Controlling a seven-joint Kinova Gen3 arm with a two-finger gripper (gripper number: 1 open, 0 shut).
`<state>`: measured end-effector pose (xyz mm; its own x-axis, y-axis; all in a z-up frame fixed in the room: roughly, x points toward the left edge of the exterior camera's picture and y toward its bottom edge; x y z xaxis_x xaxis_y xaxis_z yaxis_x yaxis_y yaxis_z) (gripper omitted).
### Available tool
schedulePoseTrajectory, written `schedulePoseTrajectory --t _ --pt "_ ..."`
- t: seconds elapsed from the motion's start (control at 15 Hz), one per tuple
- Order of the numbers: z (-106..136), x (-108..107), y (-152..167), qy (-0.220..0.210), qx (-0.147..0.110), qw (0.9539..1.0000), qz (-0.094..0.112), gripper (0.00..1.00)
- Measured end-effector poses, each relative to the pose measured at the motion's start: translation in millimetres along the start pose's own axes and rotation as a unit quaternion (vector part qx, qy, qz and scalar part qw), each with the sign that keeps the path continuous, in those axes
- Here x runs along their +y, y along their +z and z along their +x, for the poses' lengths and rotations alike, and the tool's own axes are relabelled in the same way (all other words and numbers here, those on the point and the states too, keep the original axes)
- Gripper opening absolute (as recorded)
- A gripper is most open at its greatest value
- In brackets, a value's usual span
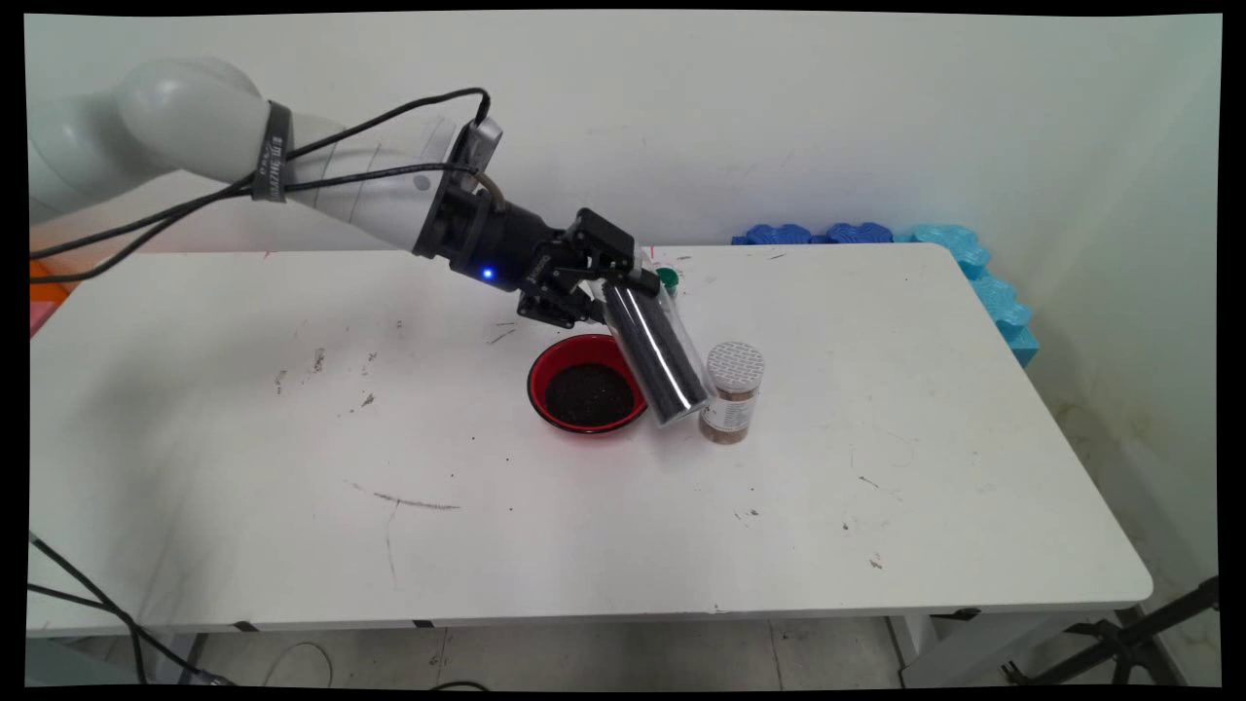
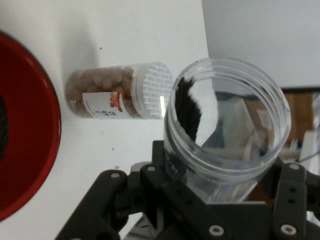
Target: Pour the black seasoning powder in the red bowl
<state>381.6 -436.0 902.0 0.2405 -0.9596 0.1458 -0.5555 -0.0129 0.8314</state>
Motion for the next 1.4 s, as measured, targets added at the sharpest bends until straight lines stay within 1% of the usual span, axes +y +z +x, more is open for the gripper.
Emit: schedulePoseTrajectory --t 0.07,0.13,0.2,0.33,0.4,0.47,0.53,0.67,0.8,1.0,1.07,1.13,1.2,1.27,1.33,1.4 --pt "-0.8 2.4 -0.9 0.02 -0.003 0.9998 0.001 0.0" --pt "-2.3 6.2 -2.2 0.05 -0.008 0.9987 0.003 0.0" --pt "-3.8 10.6 -3.3 0.083 -0.013 0.9965 0.005 0.0" --pt "-7.5 17.9 -5.6 0.147 -0.025 0.9888 0.01 0.0" --pt "-8.6 19.8 -6.1 0.167 -0.029 0.9855 0.012 0.0" --pt "-9.8 22.3 -6.9 0.191 -0.033 0.9809 0.014 0.0" --pt "-11.3 26.7 -7.8 0.228 -0.037 0.9727 0.016 0.0" --pt "-12.9 33.6 -9.4 0.286 -0.04 0.9572 0.021 0.0" --pt "-14.4 40.7 -10.5 0.342 -0.04 0.9386 0.027 0.0" --pt "-19.5 54.5 -12.5 0.425 -0.041 0.9033 0.036 0.0" --pt "-21.6 58.8 -13.1 0.447 -0.042 0.8928 0.037 0.0" --pt "-23.1 61.8 -13.4 0.461 -0.042 0.8858 0.038 0.0" --pt "-25.2 66.6 -13.9 0.479 -0.041 0.8759 0.039 0.0" --pt "-26.6 69.7 -14.3 0.49 -0.041 0.87 0.039 0.0" --pt "-29.1 74.5 -15.2 0.505 -0.04 0.8616 0.04 0.0" --pt "-30.6 77.5 -15.8 0.514 -0.039 0.8561 0.04 0.0"
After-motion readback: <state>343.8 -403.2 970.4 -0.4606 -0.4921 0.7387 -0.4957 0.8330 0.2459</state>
